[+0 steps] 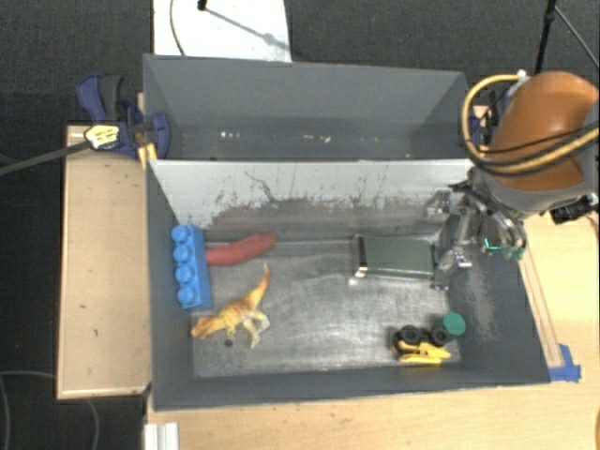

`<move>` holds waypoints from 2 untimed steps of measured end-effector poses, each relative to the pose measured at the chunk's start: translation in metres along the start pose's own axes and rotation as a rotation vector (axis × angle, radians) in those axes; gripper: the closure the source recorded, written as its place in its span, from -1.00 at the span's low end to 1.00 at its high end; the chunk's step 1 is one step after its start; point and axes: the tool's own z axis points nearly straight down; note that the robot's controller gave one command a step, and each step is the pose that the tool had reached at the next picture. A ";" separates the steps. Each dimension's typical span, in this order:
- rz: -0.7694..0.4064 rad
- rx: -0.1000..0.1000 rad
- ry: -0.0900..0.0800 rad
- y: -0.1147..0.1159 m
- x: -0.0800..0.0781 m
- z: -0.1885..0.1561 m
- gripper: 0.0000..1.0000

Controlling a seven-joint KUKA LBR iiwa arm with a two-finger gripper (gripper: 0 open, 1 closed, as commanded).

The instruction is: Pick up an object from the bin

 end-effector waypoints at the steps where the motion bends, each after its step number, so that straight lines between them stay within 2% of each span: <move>1: -0.065 0.001 -0.005 -0.012 0.021 0.052 -1.00; 2: -0.295 0.000 -0.021 -0.026 0.033 0.087 -1.00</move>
Offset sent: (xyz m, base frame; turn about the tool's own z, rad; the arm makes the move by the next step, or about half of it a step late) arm -0.0525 -0.0429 -0.1172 -0.4373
